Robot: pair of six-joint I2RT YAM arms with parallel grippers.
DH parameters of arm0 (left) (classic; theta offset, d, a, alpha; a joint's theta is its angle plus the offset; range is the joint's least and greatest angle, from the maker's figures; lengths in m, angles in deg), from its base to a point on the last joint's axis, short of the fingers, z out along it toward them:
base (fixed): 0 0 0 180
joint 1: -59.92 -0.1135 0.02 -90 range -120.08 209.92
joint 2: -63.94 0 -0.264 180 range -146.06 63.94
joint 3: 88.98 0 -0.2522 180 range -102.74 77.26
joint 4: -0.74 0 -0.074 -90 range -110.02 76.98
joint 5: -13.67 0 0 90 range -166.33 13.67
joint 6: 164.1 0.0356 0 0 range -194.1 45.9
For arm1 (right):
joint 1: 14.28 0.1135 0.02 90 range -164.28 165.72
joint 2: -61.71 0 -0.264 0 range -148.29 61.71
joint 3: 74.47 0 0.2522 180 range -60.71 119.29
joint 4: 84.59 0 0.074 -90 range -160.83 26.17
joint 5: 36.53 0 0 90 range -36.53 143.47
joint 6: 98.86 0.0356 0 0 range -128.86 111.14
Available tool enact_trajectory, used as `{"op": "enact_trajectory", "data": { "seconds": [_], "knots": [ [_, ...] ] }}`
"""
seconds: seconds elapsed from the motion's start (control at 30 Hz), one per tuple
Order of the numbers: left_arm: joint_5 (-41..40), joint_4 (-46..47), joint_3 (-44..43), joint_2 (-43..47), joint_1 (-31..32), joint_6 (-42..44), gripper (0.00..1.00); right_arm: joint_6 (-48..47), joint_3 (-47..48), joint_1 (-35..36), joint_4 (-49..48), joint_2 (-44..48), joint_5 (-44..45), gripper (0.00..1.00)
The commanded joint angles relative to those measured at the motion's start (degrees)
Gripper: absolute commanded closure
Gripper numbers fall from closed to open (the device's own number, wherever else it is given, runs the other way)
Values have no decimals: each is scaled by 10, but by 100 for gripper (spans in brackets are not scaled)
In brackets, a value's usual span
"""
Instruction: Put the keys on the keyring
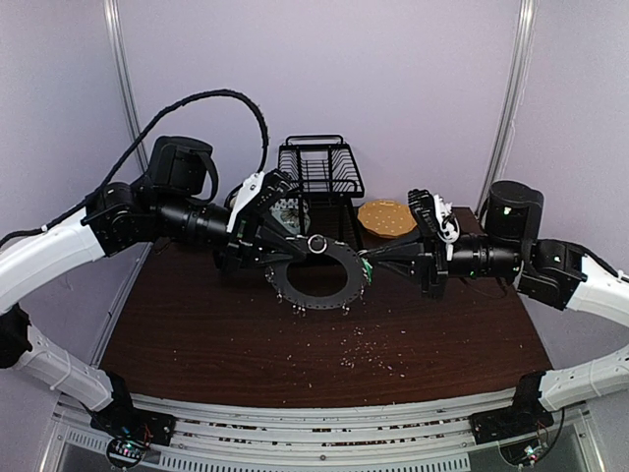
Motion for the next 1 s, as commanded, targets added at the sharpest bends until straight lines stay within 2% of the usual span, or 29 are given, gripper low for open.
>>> {"op": "enact_trajectory", "data": {
  "seconds": [0.0,0.43,0.7,0.83,0.97],
  "knots": [
    [60,56,7,-3,-12,-31,100,-36,-23,4,-47,23,-5,100],
    [127,89,22,-7,-38,-74,100,-99,-54,5,-52,49,9,100],
    [170,121,42,-6,-55,-105,100,-195,-75,4,-15,53,69,100],
    [181,128,44,-11,-56,-110,100,-214,-69,4,-17,36,57,100],
    [209,176,69,-4,-67,-142,100,-238,-87,4,-31,43,79,100]
  ]
}}
